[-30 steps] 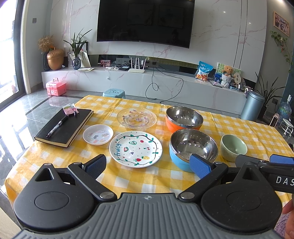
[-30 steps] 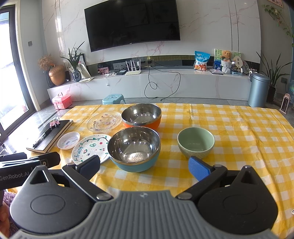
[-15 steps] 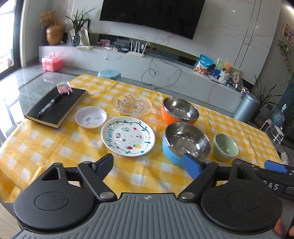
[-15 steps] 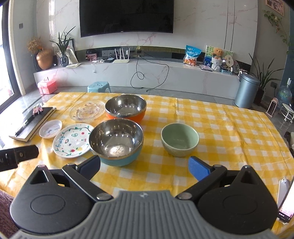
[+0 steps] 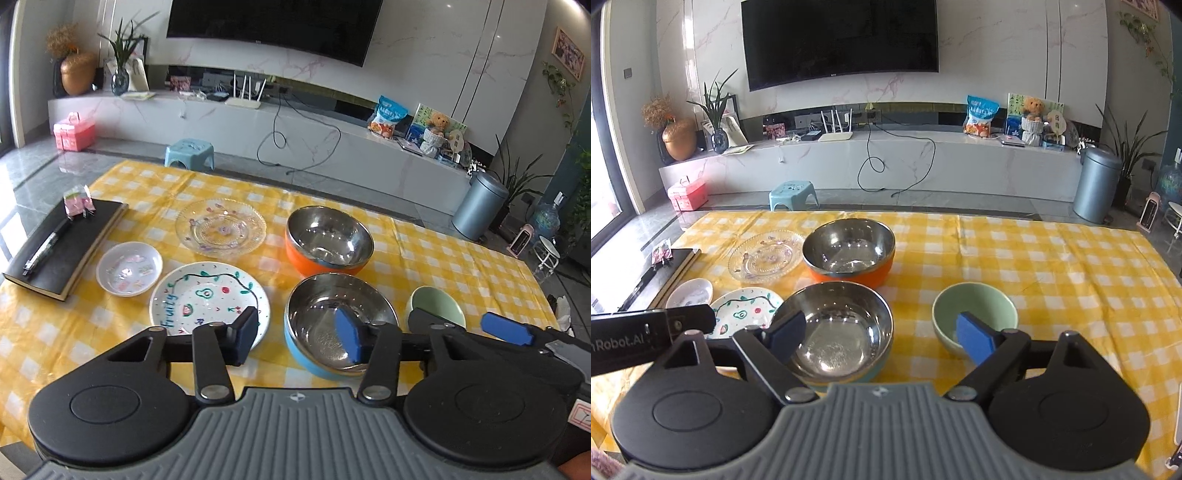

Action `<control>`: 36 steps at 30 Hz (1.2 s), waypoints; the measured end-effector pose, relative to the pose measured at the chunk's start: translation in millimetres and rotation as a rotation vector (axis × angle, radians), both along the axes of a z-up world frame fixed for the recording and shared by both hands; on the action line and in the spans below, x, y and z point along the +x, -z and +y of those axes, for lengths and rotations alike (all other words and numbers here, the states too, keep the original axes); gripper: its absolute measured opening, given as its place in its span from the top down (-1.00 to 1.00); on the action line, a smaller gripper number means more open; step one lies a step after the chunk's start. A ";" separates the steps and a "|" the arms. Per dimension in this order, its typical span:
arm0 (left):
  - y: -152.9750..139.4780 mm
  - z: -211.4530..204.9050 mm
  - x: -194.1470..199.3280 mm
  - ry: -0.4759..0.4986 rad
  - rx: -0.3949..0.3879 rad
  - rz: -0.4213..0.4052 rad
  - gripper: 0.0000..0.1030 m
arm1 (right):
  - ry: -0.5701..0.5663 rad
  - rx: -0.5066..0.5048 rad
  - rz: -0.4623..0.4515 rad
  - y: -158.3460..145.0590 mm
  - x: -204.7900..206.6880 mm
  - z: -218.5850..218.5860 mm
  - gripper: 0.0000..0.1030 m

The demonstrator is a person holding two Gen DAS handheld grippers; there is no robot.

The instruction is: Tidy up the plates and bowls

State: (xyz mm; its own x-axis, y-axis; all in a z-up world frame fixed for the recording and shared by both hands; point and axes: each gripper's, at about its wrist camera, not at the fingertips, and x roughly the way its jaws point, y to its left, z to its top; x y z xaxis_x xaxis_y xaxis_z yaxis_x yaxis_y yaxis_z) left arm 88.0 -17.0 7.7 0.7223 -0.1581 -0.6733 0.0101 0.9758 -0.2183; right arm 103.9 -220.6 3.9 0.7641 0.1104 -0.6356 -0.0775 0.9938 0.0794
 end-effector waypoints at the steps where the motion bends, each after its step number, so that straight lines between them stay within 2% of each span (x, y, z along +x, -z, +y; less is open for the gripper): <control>1: 2.8 1.5 7.5 0.001 -0.010 0.018 0.02 | 0.007 0.002 0.013 1.7 6.9 0.3 -0.51; 5: 16.7 4.1 29.1 -0.005 -0.027 0.076 0.12 | 0.038 0.018 0.075 13.7 34.6 -2.4 -0.33; 7: 24.3 4.2 36.6 -0.016 -0.034 0.101 0.16 | 0.051 0.033 0.119 22.3 45.3 -4.8 -0.13; 13: 51.2 0.8 51.6 -0.019 -0.069 0.176 0.32 | 0.064 0.086 0.236 45.2 61.7 -10.1 0.14; 15: 57.2 0.6 56.3 -0.035 -0.066 0.188 0.35 | 0.070 0.084 0.257 50.4 65.7 -11.0 0.19; 18: 60.4 -3.3 62.4 -0.038 -0.053 0.192 0.38 | 0.077 0.108 0.289 56.7 73.9 -13.9 0.41; 23: 70.1 -6.3 70.1 -0.031 -0.075 0.240 0.62 | 0.085 0.108 0.311 62.4 82.5 -14.0 0.64; 26: 69.5 -11.3 69.5 -0.022 -0.058 0.232 0.72 | 0.079 0.122 0.317 63.8 83.2 -12.7 0.73; 27: 68.9 -12.8 68.5 -0.020 -0.049 0.227 0.79 | 0.077 0.121 0.317 63.6 82.9 -12.0 0.81; 29: 68.3 -13.8 67.8 -0.016 -0.042 0.223 0.81 | 0.072 0.117 0.315 63.3 82.9 -10.8 0.95; 36: 66.7 -9.6 60.5 -0.025 -0.069 0.229 0.82 | 0.073 0.115 0.317 60.3 75.6 -10.4 0.95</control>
